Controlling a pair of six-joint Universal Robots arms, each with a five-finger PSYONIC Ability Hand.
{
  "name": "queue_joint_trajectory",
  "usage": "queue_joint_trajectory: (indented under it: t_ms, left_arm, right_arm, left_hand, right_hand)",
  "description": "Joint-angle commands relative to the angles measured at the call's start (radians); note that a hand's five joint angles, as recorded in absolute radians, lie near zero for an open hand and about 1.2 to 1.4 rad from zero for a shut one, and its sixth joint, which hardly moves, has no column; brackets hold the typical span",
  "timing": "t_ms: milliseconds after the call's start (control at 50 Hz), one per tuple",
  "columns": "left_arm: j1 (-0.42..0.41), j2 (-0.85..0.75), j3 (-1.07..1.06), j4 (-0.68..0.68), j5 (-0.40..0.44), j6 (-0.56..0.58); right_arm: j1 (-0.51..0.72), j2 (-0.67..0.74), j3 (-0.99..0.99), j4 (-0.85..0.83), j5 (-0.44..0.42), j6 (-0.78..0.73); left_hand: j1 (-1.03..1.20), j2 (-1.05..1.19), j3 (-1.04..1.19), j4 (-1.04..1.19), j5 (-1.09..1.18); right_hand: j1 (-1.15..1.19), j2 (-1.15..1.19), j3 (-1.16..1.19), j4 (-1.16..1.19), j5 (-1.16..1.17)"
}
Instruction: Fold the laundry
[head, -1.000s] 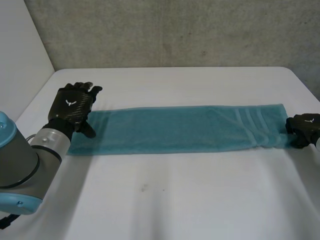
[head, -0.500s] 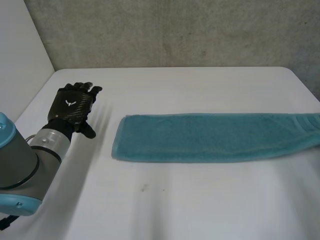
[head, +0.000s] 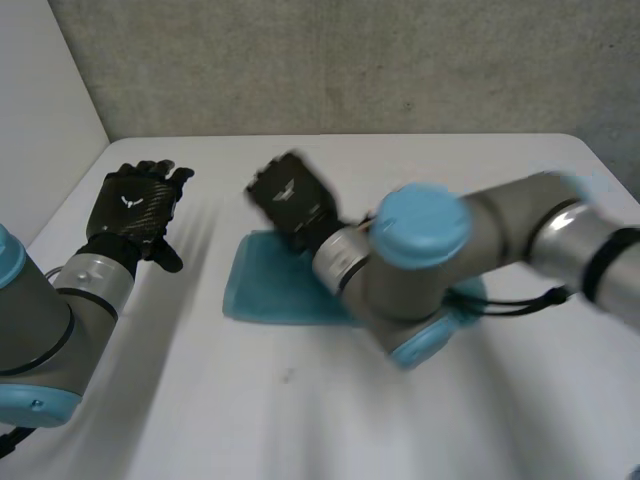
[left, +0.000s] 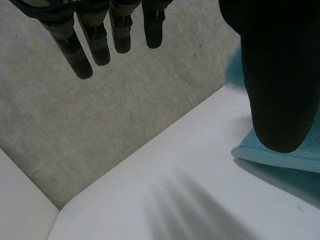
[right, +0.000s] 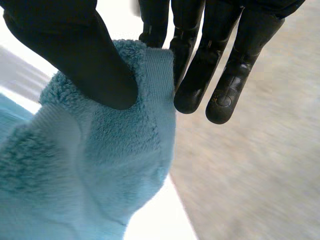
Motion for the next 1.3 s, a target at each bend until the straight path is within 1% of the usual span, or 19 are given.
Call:
queue_joint_trajectory:
  t_ms: [20, 40, 60, 80, 100, 180, 240, 380, 500, 580, 720, 740, 760, 820, 960, 1040, 1120, 1220, 1300]
  left_arm:
    - [0.0, -0.001, 0.0, 0.0, 0.0, 0.0]
    - [0.0, -0.001, 0.0, 0.0, 0.0, 0.0]
    - [0.0, -0.001, 0.0, 0.0, 0.0, 0.0]
    - [0.0, -0.001, 0.0, 0.0, 0.002, 0.0]
    - [0.0, -0.001, 0.0, 0.0, 0.002, -0.001]
    - [0.0, -0.001, 0.0, 0.0, 0.002, 0.0]
    - [-0.005, -0.003, 0.0, -0.002, 0.003, -0.001]
    - [-0.018, -0.012, 0.016, -0.006, 0.011, 0.0]
    - [-0.067, -0.043, 0.087, -0.015, 0.005, -0.008]
    - [-0.083, -0.05, 0.094, -0.014, 0.002, -0.008]
    - [-0.084, -0.052, 0.077, -0.014, 0.0, -0.005]
    - [-0.084, -0.05, 0.072, -0.014, -0.001, -0.005]
    - [-0.083, -0.05, 0.071, -0.014, -0.001, -0.005]
    - [-0.081, -0.046, 0.063, -0.014, -0.003, -0.006]
    - [-0.083, -0.031, 0.06, -0.014, -0.006, -0.009]
    - [-0.083, -0.023, 0.059, -0.014, -0.009, -0.006]
    - [-0.08, -0.001, 0.057, -0.015, -0.015, -0.006]
    - [-0.054, 0.051, 0.057, -0.015, -0.063, -0.012]
    - [-0.041, 0.063, 0.063, -0.017, -0.063, -0.014]
  right_arm:
    - [0.077, 0.108, -0.023, 0.008, 0.017, 0.0]
    - [0.076, 0.102, -0.021, 0.009, 0.022, -0.002]
    - [0.076, 0.102, -0.021, 0.009, 0.022, -0.002]
    - [0.068, 0.084, -0.011, 0.013, 0.052, 0.001]
    - [0.067, 0.07, -0.003, 0.014, 0.071, 0.003]
    - [0.053, -0.028, 0.037, 0.037, 0.155, 0.024]
    - [-0.048, -0.149, 0.135, 0.075, 0.215, 0.122]
    - [-0.248, -0.314, 0.348, 0.204, 0.206, 0.306]
    - [-0.401, -0.351, 0.523, 0.258, 0.108, 0.36]
    - [-0.466, -0.349, 0.609, 0.246, 0.034, 0.362]
    - [-0.512, -0.326, 0.661, 0.181, 0.006, 0.357]
    - [-0.516, -0.318, 0.661, 0.175, 0.006, 0.353]
    - [-0.519, -0.294, 0.646, 0.157, 0.02, 0.349]
    - [-0.525, -0.292, 0.628, 0.122, 0.026, 0.359]
    - [-0.472, -0.306, 0.438, 0.078, 0.098, 0.348]
    - [-0.285, -0.283, 0.257, 0.176, 0.112, 0.349]
    - [-0.084, -0.124, 0.055, 0.265, 0.079, 0.343]
    - [0.057, 0.005, -0.049, 0.29, 0.035, 0.337]
    - [0.105, 0.08, -0.073, 0.292, 0.043, 0.305]
  left_hand:
    - [-0.02, -0.028, -0.04, -0.03, -0.046]
    - [-0.02, -0.028, -0.04, -0.03, -0.046]
    - [-0.02, -0.028, -0.04, -0.03, -0.046]
    - [-0.02, -0.028, -0.04, -0.03, -0.046]
    - [-0.02, -0.028, -0.04, -0.03, -0.046]
    - [-0.02, -0.028, -0.04, -0.03, -0.046]
    - [-0.02, -0.028, -0.04, -0.03, -0.046]
    - [-0.02, -0.028, -0.04, -0.03, -0.046]
    - [-0.02, -0.028, -0.04, -0.03, -0.046]
    - [-0.02, -0.027, -0.039, -0.03, -0.045]
    - [-0.02, -0.027, -0.039, -0.03, -0.045]
    - [-0.017, -0.024, -0.036, -0.027, -0.042]
    - [-0.019, -0.027, -0.039, -0.03, -0.045]
    - [-0.019, -0.027, -0.039, -0.03, -0.045]
    - [-0.02, -0.028, -0.04, -0.03, -0.046]
    - [-0.02, -0.028, -0.04, -0.03, -0.046]
    - [-0.02, -0.028, -0.04, -0.03, -0.046]
    - [-0.02, -0.028, -0.04, -0.03, -0.046]
    - [-0.02, -0.028, -0.04, -0.03, -0.046]
  right_hand:
    - [0.164, -0.061, -0.074, -0.075, -0.038]
    - [-0.103, -0.328, -0.341, -0.342, -0.305]
    - [-0.105, -0.33, -0.343, -0.345, -0.307]
    - [-0.684, -0.909, -0.922, -0.923, -0.886]
    - [-0.779, -1.004, -1.017, -1.018, -0.981]
    - [-0.779, -1.004, -1.017, -1.018, -0.981]
    - [-0.779, -1.004, -1.017, -1.018, -0.981]
    - [-0.779, -1.004, -1.017, -1.018, -0.981]
    - [-0.775, -1.0, -1.013, -1.014, -0.977]
    - [-0.579, -0.803, -0.816, -0.818, -0.78]
    - [-0.141, -0.366, -0.379, -0.38, -0.343]
    - [-0.024, -0.249, -0.262, -0.264, -0.226]
    - [0.438, 0.213, 0.2, 0.199, 0.236]
    - [0.442, 0.218, 0.205, 0.203, 0.241]
    - [0.442, 0.218, 0.205, 0.203, 0.241]
    - [0.442, 0.218, 0.205, 0.203, 0.241]
    - [0.442, 0.218, 0.205, 0.203, 0.241]
    - [0.442, 0.218, 0.205, 0.203, 0.241]
    - [0.442, 0.218, 0.205, 0.203, 0.241]
